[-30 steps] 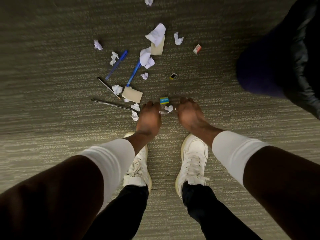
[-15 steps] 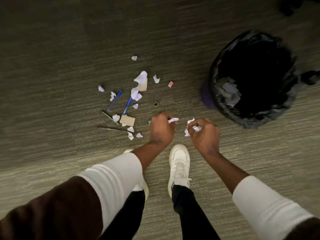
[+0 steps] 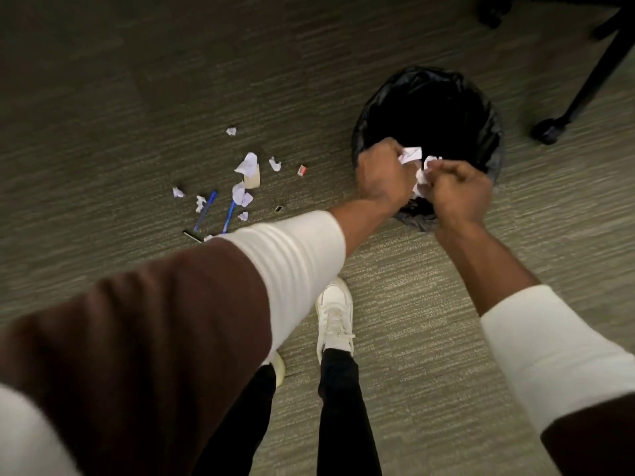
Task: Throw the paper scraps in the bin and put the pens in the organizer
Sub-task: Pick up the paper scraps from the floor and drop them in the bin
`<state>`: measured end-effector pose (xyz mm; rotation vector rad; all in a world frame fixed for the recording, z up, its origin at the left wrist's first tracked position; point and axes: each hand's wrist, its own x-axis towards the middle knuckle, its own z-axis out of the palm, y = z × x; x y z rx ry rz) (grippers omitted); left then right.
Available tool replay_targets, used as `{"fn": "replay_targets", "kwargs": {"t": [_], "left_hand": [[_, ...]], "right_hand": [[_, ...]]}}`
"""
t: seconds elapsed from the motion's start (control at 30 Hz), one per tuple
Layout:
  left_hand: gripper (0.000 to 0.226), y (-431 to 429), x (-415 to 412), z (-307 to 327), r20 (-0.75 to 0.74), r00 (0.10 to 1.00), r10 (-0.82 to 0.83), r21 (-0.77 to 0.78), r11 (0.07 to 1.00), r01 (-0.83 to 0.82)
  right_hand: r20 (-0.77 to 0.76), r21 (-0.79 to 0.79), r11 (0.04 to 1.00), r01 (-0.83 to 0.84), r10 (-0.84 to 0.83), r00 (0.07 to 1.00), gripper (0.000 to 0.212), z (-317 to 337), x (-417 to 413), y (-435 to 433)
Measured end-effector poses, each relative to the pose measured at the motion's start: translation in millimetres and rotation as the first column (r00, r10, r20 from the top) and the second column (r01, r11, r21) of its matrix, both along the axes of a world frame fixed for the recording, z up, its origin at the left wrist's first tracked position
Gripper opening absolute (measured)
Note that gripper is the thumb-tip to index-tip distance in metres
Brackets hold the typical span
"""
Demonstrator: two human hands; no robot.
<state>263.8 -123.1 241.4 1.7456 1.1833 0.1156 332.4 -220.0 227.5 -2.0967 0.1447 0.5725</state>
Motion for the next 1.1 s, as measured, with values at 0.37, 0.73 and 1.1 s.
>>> {"fn": "replay_targets", "kwargs": {"t": [0.37,0.73,1.1], "left_hand": [[0.03,-6.2,-55.3,-36.1,0.064,0.984,-0.164,0.053,0.986,0.161],[0.01,39.9,-226.4,-117.8,-0.329,0.943,-0.047,-0.041,0.999,0.035],[0.08,72.0,-331.3,-234.0,-0.658,0.658,-0.367,-0.032,0.886,0.462]], "right_hand": [[0.156,-0.034,0.944,-0.328,0.329,0.931,0.02,1.4,-12.4,10.0],[-0.035,-0.051,0.675,-0.736,0.735,0.677,0.01,-61.7,-114.6,64.8],[-0.336,-0.428,-0.225,-0.875,0.939,-0.078,0.094,-206.6,-164.4,101.9]]}}
